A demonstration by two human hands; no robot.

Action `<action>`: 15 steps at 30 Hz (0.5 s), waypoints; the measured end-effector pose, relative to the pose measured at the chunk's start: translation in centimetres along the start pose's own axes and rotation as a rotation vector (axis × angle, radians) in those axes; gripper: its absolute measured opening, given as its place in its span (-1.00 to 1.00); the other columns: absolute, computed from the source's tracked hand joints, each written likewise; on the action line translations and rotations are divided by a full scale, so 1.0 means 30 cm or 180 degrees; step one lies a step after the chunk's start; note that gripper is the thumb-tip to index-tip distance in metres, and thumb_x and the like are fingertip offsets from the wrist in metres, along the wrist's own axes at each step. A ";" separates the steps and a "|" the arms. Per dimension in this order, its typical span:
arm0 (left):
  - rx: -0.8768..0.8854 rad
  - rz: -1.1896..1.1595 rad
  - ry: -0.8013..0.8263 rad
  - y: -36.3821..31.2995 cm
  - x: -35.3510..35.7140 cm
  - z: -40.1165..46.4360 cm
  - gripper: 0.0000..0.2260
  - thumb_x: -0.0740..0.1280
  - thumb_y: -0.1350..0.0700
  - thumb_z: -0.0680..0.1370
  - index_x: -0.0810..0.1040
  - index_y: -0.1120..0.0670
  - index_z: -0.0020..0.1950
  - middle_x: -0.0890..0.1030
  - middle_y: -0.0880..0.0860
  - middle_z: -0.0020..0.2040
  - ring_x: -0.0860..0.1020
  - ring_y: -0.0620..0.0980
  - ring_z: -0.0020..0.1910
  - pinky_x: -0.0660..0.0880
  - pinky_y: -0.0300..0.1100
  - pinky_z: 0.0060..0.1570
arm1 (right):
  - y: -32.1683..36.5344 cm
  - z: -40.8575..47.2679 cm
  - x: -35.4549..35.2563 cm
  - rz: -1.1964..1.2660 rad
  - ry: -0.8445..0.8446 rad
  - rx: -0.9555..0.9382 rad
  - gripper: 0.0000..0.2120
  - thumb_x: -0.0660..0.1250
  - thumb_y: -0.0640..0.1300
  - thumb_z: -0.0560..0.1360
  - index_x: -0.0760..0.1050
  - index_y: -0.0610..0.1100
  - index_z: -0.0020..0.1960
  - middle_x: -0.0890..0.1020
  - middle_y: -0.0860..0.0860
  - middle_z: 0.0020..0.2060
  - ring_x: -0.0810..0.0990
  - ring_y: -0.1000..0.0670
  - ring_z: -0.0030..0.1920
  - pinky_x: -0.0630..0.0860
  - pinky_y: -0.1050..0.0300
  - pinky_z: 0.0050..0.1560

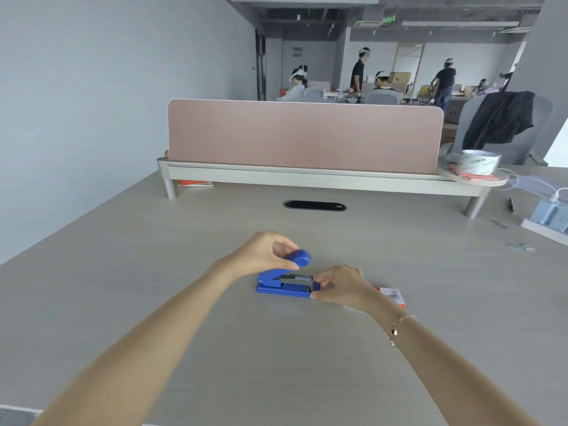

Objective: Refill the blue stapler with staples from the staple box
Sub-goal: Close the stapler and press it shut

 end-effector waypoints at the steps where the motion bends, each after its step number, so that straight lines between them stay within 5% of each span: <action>1: -0.0005 0.0100 0.0069 0.000 0.019 0.004 -0.75 0.54 0.11 0.38 0.66 0.01 0.04 0.69 -0.01 -0.02 0.65 -0.13 -0.07 0.57 -0.20 0.08 | 0.000 -0.002 -0.001 0.0006 0.0017 -0.0005 -0.93 0.40 0.08 0.34 0.56 0.15 -0.19 0.66 0.16 -0.14 0.51 0.10 -0.01 0.16 0.15 0.06; 8: 0.0039 0.0642 0.0255 -0.013 0.070 0.024 -0.78 0.51 0.09 0.42 0.69 0.02 0.06 0.64 0.01 -0.01 0.63 -0.09 -0.04 0.57 -0.08 0.11 | 0.003 -0.010 -0.017 -0.0046 -0.0117 -0.0025 -0.85 0.43 0.07 0.30 0.59 0.08 -0.15 0.57 0.21 -0.25 0.42 0.10 -0.06 0.17 0.14 0.08; 15: 0.0131 0.1356 0.0367 -0.037 0.126 0.054 -0.76 0.49 0.12 0.42 0.69 0.06 0.08 0.70 0.04 0.00 0.56 -0.10 -0.14 0.43 -0.31 -0.13 | -0.008 -0.001 -0.017 0.0101 -0.0148 0.0052 -0.74 0.47 0.08 0.25 0.63 -0.04 -0.13 0.64 0.08 -0.17 0.50 0.04 -0.03 0.23 0.11 0.14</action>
Point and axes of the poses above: each hand's wrist, its own z-axis towards the middle knuckle, its own x-axis out of the palm, y = z × x, the point moved 6 cm from there along z, towards the middle knuckle
